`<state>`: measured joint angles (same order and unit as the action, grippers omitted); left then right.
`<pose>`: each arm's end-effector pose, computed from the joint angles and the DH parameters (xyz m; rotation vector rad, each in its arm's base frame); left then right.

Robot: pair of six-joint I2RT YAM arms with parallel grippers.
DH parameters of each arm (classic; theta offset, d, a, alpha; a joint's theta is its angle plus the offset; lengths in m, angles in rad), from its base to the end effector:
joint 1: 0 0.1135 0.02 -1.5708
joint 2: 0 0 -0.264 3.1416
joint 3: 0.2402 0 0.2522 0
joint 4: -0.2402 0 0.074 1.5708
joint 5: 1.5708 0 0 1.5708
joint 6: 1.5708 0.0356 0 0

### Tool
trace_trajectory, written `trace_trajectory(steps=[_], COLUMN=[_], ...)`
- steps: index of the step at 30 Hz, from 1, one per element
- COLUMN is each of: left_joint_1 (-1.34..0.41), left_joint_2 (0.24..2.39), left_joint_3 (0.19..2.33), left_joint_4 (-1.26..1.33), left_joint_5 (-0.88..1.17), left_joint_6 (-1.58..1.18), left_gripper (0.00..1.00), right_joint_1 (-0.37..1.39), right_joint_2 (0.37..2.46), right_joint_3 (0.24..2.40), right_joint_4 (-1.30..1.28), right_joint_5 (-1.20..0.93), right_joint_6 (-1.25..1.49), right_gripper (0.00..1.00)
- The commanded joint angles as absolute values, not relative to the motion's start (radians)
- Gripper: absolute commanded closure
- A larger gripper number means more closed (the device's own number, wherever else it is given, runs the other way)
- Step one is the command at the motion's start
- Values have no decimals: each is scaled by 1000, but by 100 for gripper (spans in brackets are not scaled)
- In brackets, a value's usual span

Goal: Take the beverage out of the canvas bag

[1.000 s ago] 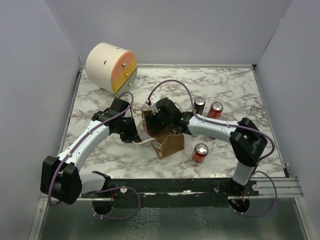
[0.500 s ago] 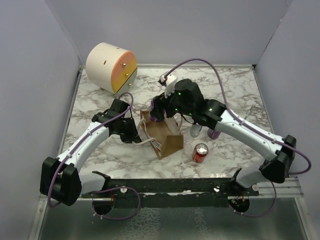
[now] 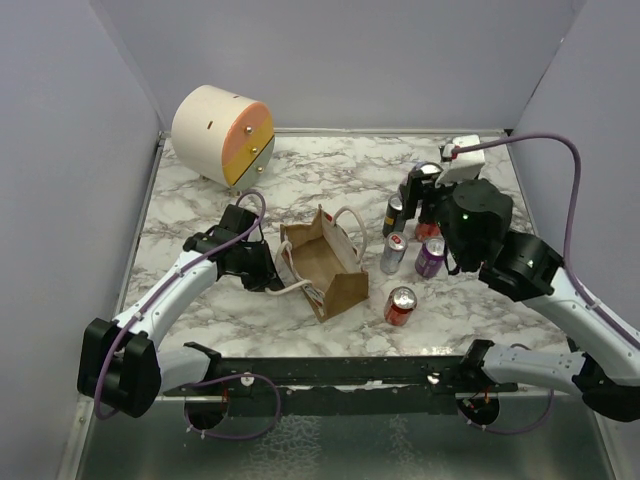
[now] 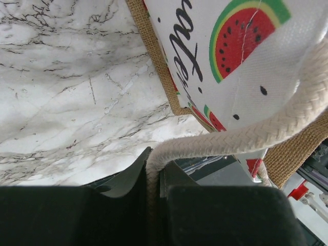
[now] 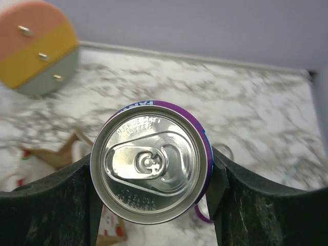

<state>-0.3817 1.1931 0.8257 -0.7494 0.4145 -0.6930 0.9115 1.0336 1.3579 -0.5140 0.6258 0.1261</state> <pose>0.1984 -0.0951 0.2311 -0.3041 2.8279 -0.8490 0.1384 0.1445 0.4558 -0.2267 1.7141 0.2150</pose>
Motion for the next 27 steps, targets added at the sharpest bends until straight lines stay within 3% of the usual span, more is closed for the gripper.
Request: trace_trajectory(steps=[1, 6, 12, 18, 27], left_joint_1=[-384, -383, -383, -383, -384], left_joint_2=[1179, 1193, 1217, 1236, 1263], left_joint_3=[820, 820, 830, 847, 876], left_joint_4=[-733, -736, -737, -743, -753], left_joint_5=[444, 447, 451, 450, 458], left_joint_6=[-692, -675, -665, -653, -645], left_gripper=[100, 100, 100, 100, 100], right_joint_1=[913, 909, 907, 906, 906], right_joint_2=[1038, 1094, 999, 873, 859], right_joint_3=[1286, 1271, 1112, 933, 657], right_joint_4=[-852, -1401, -1409, -1254, -1059], right_joint_5=[1033, 1031, 882, 915, 1063], right_joint_6=[434, 1070, 1253, 1299, 1428], right_gripper=[98, 98, 98, 98, 98])
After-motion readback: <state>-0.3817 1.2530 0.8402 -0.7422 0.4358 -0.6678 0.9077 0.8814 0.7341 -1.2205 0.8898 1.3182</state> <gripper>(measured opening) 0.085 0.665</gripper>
